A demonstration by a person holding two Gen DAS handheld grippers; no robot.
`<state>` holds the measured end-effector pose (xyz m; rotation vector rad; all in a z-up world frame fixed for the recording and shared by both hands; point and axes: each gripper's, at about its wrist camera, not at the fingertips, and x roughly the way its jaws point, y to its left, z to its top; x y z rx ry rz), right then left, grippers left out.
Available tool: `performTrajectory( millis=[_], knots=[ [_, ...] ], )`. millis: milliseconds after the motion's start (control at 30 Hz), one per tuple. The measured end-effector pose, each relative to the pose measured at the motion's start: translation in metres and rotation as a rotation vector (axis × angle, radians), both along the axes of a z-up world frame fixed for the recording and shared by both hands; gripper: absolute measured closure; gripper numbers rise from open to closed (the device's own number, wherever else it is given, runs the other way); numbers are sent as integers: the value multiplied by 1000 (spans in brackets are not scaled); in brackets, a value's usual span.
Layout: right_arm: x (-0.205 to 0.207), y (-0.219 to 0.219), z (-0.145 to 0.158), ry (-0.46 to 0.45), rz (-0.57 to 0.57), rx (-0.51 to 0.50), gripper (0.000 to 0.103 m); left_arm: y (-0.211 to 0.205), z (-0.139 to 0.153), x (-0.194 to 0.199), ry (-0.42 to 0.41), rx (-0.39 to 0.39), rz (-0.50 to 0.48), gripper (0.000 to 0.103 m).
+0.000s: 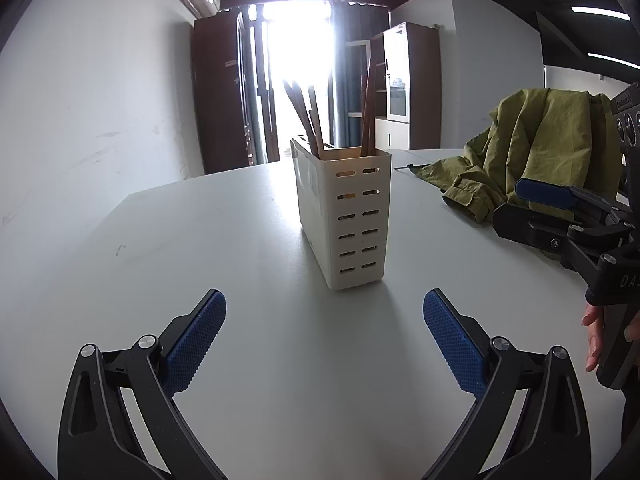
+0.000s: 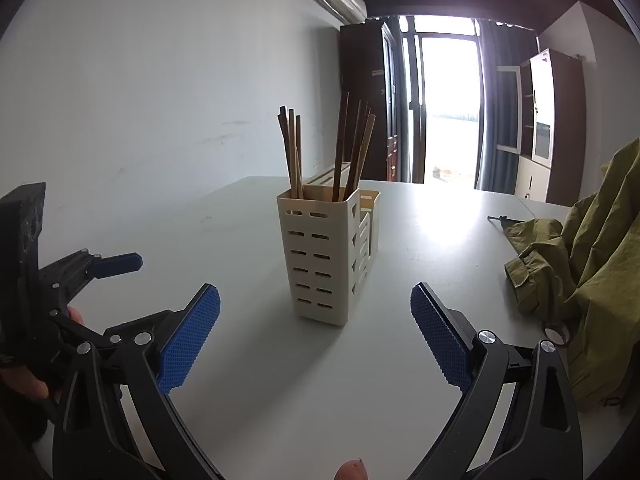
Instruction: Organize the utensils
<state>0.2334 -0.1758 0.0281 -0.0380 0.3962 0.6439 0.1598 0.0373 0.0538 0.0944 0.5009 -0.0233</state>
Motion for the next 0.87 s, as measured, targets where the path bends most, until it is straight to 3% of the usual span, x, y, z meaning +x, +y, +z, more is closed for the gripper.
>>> performTrajectory(
  millis=[867],
  knots=[
    [2,-2,0,1,-2,-6,6,0,-3,4,27,-10,-12,6]
  ],
)
